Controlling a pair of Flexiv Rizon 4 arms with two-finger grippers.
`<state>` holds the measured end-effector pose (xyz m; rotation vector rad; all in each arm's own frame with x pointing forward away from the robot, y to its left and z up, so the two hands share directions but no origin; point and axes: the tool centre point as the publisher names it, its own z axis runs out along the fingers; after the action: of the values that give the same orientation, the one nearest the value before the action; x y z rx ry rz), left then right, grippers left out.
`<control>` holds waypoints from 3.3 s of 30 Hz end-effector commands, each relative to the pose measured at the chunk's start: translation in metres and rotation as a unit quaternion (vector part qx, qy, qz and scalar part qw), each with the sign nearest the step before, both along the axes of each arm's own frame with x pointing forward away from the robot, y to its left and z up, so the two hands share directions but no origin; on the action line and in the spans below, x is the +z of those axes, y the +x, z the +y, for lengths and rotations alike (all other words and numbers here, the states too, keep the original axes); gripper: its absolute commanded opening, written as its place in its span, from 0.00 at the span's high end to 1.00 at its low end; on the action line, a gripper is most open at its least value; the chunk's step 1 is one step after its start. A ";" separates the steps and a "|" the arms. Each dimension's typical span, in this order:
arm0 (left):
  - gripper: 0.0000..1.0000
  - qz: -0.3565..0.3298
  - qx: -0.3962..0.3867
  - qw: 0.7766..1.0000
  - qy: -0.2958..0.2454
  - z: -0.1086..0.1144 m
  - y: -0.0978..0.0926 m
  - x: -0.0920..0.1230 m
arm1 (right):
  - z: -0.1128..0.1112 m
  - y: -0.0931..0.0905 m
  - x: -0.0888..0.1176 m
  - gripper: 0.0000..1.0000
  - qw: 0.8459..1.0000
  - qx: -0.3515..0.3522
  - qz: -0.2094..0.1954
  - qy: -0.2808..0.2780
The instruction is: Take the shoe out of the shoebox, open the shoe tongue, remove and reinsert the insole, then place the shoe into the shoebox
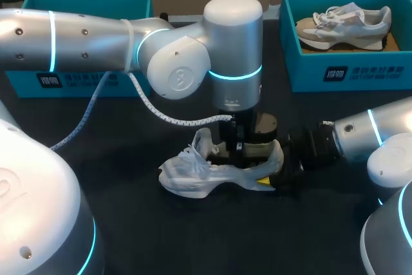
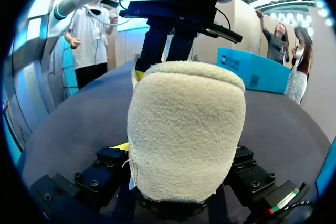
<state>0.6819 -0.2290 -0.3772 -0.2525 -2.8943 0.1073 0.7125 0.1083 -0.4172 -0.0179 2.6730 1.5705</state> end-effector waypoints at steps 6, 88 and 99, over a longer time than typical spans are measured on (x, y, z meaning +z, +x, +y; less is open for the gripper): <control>0.63 -0.002 -0.022 1.000 -0.007 -0.007 0.004 -0.007 | 0.001 0.003 -0.003 1.00 1.000 0.000 0.000 -0.002; 1.00 0.022 -0.017 0.996 -0.085 0.020 0.010 0.032 | 0.001 0.003 -0.003 1.00 1.000 0.000 0.000 -0.002; 1.00 0.021 -0.032 0.993 -0.114 -0.011 0.010 0.049 | 0.001 0.003 -0.003 1.00 1.000 0.000 0.000 -0.002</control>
<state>0.6911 -0.2331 -0.3294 -0.3737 -2.8277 0.4388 0.7128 0.1083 -0.4172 -0.0176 2.6731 1.5704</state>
